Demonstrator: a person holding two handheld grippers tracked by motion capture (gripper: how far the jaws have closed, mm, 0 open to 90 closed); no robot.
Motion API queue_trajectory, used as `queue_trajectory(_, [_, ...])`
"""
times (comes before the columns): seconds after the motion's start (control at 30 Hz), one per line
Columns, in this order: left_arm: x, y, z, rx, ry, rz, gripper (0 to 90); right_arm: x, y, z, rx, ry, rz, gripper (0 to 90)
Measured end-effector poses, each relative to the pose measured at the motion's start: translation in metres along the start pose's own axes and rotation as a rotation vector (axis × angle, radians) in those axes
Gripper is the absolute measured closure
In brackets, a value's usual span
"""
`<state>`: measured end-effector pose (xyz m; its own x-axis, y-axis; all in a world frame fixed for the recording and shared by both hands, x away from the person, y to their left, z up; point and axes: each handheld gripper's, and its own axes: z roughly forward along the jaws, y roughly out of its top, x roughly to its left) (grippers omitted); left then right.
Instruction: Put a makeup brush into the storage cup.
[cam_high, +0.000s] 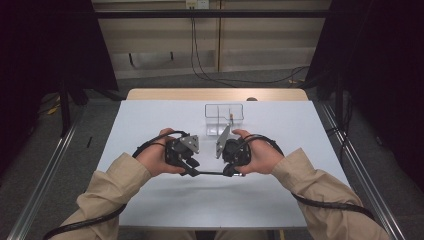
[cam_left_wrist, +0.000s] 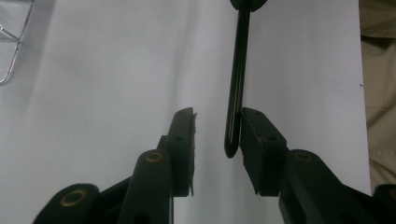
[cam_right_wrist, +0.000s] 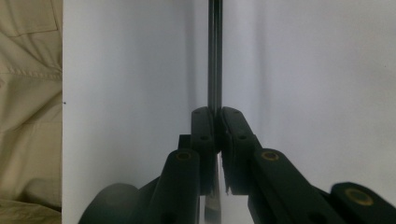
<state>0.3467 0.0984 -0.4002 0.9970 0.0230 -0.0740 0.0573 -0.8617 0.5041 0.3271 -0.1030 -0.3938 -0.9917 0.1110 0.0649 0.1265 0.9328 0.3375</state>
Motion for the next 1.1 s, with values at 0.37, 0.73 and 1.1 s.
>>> queue_trajectory(0.37, [-0.003, 0.004, 0.008, 0.014, -0.028, 0.008, 73.6, 0.000, 0.003, -0.001, -0.015, -0.002, -0.006, 84.7])
queue_trajectory(0.73, [-0.005, 0.003, 0.017, 0.040, -0.063, 0.007, 83.1, 0.000, 0.004, -0.005, -0.045, -0.007, -0.019, 84.5])
queue_trajectory(1.1, [-0.008, -0.001, 0.023, 0.051, -0.081, -0.008, 84.3, 0.001, 0.004, -0.006, -0.066, 0.002, -0.029, 84.1])
